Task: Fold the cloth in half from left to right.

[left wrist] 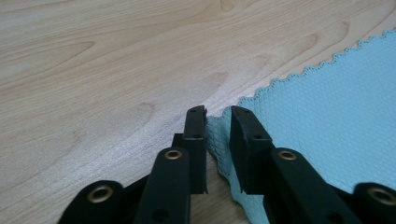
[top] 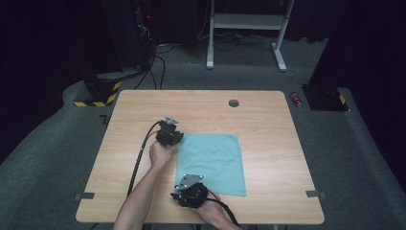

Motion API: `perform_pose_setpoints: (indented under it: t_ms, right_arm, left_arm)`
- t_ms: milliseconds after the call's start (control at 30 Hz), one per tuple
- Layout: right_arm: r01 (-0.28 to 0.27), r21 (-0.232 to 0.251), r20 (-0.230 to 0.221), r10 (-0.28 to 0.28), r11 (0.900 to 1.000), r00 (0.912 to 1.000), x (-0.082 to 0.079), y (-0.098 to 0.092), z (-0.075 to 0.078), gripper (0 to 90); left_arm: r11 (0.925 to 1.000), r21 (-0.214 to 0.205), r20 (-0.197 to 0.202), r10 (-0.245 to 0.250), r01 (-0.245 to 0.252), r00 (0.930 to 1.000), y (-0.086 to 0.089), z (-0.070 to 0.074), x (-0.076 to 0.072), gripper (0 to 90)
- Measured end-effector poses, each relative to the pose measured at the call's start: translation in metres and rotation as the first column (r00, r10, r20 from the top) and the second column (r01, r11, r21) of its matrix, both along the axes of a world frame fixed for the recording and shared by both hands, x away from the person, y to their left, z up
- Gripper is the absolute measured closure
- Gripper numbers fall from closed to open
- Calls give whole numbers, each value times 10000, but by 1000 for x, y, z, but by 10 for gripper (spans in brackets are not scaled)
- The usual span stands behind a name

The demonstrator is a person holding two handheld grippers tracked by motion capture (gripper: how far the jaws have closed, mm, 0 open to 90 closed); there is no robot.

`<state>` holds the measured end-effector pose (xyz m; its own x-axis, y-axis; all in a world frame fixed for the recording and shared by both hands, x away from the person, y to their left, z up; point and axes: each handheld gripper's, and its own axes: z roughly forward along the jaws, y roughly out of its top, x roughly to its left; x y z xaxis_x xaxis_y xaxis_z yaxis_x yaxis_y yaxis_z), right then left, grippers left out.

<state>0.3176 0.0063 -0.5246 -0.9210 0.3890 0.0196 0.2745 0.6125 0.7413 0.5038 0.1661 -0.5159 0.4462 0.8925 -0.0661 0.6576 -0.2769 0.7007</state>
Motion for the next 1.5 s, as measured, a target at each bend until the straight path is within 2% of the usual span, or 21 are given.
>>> perform_pose_setpoints:
  t_ms: [100,133,233,333,500,833,1267,1500]
  right_arm:
    - [64,-214,294,-57,9998,9996,0,1,1,751]
    - [112,-259,270,-105,9996,9996,-2,1,1,770]
    - [167,-419,523,-145,9990,9985,-3,2,1,833]
    - [237,-466,554,-211,9986,9982,-3,2,2,888]
    - [190,-555,658,-153,9983,9977,-4,2,3,900]
    - [256,-84,501,-251,9996,9984,-3,-4,13,900]
    - [120,110,615,-127,9999,9980,-2,2,24,900]
    - [49,244,507,-61,9997,9987,-1,6,31,900]
  left_arm:
    - [9999,102,51,-71,70,10000,-1,0,0,817]
    - [9998,138,69,-111,110,9999,-1,0,0,830]
    - [9998,122,-4,-154,154,9999,-2,0,1,868]
    - [9999,-15,-77,-124,123,9999,-2,0,2,887]
    - [9995,-304,-232,-48,41,9997,1,0,3,892]
    - [9968,-802,-122,-81,71,9999,6,7,3,896]
    - [9964,-849,-42,-4,0,10000,17,13,3,898]
    - [9964,-847,-3,50,-50,10000,28,19,1,898]
